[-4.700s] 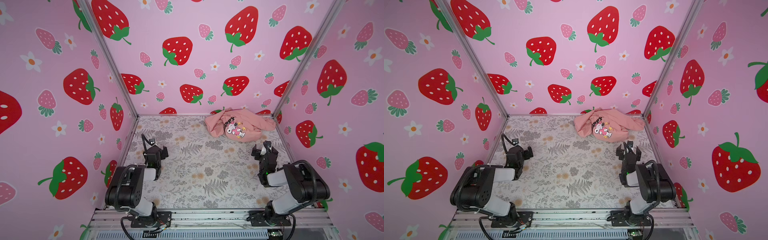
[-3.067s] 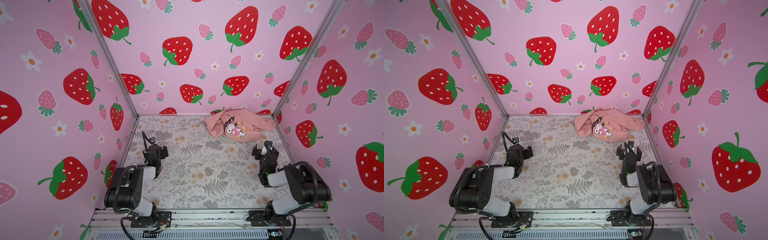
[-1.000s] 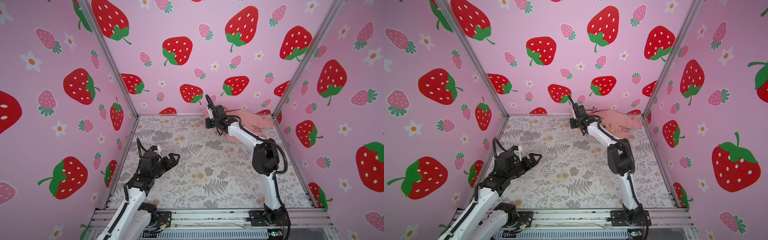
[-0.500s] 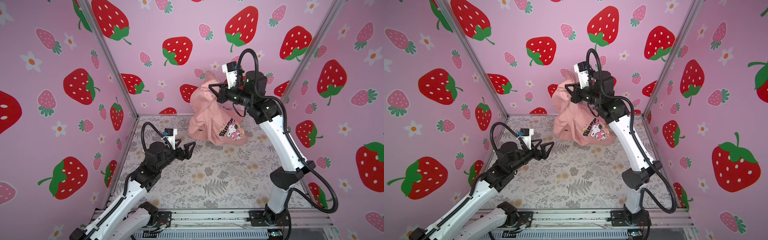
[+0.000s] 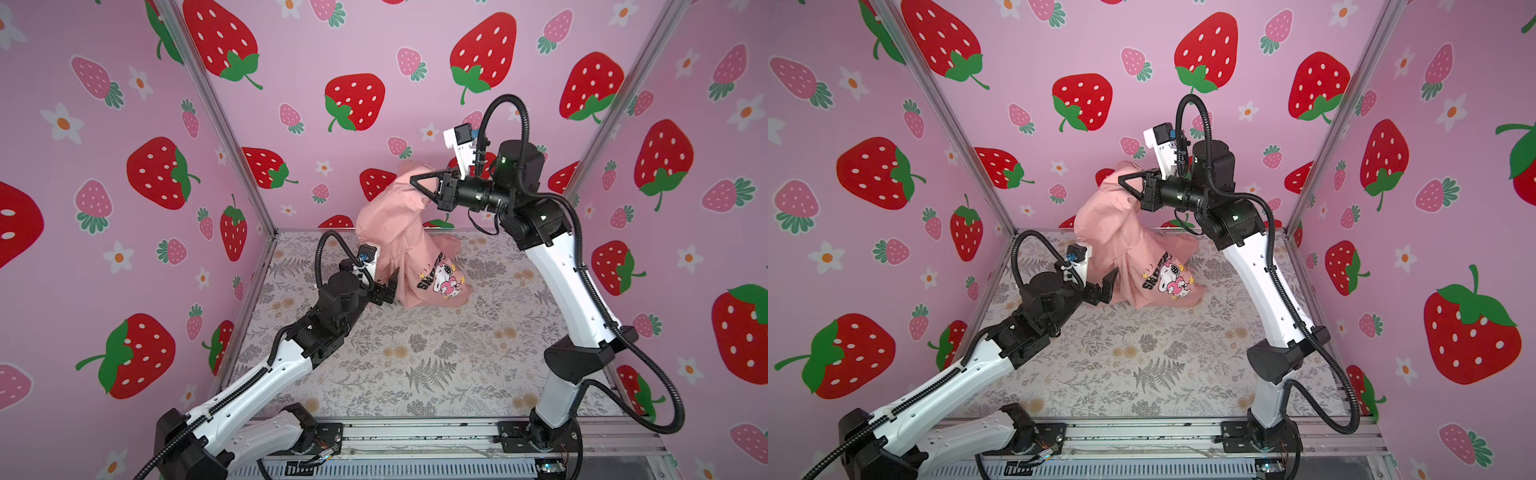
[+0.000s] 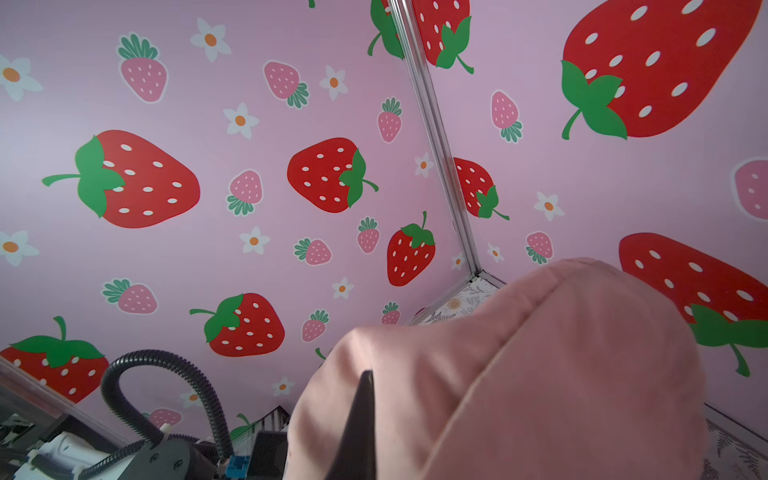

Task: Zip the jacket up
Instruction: 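Lift the jacket with the right gripper while the left gripper grasps it too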

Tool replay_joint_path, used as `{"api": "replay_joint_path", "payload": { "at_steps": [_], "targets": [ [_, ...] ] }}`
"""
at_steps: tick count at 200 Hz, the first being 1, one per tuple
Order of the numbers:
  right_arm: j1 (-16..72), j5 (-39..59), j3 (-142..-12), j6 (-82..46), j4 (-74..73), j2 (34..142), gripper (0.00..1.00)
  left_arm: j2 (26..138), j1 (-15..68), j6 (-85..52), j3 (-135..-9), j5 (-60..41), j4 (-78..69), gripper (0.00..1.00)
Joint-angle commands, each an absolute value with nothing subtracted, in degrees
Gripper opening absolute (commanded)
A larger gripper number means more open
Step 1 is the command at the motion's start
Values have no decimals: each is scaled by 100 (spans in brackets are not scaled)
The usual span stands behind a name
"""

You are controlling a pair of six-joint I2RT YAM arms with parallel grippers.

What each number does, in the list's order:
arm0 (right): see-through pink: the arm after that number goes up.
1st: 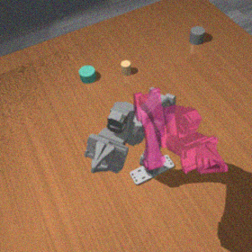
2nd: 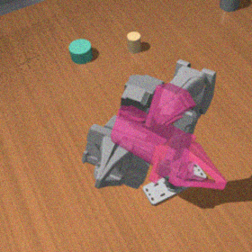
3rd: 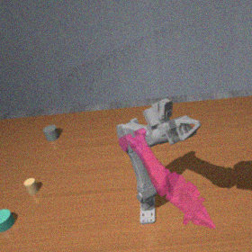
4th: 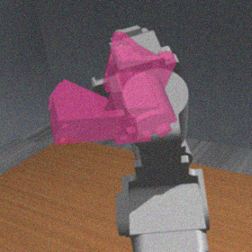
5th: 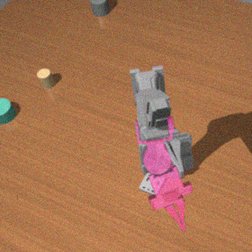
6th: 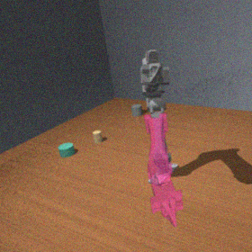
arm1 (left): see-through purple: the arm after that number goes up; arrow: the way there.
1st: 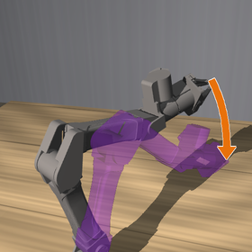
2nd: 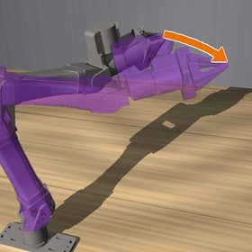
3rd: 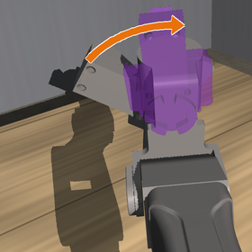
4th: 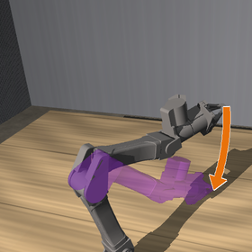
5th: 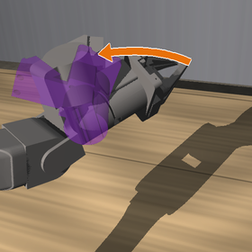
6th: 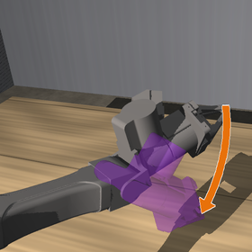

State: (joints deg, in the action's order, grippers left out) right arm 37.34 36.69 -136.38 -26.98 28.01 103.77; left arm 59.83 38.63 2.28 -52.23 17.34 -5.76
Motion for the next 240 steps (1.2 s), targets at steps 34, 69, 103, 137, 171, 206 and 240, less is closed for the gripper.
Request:
{"api": "replay_joint_path", "payload": {
  "at_steps": [34,69,103,137,171,206,240],
  "targets": [
    [3718,4123,-13479,-2681,2675,9798,0,4970,3885,514,-5302,1567,-504,99],
    [3718,4482,-13252,-2805,2526,9748,0,5222,3884,792,-5678,1108,-137,99],
    [3726,4579,-13054,-2896,2401,9635,0,6245,3885,1110,-6477,674,-175,99],
    [3727,4658,-12587,-2995,2154,9402,0,7334,3895,972,-7277,464,-388,99],
    [3726,4636,-12111,-3071,1943,9151,0,7892,3887,354,-7364,734,-1520,82],
    [3709,4590,-11840,-2995,2030,8957,0,8161,3893,-223,-7629,719,-2008,28],
    [3464,4097,-11264,-2675,2221,8394,21,7901,3883,-483,-7730,691,-2193,0]
  ]
}}
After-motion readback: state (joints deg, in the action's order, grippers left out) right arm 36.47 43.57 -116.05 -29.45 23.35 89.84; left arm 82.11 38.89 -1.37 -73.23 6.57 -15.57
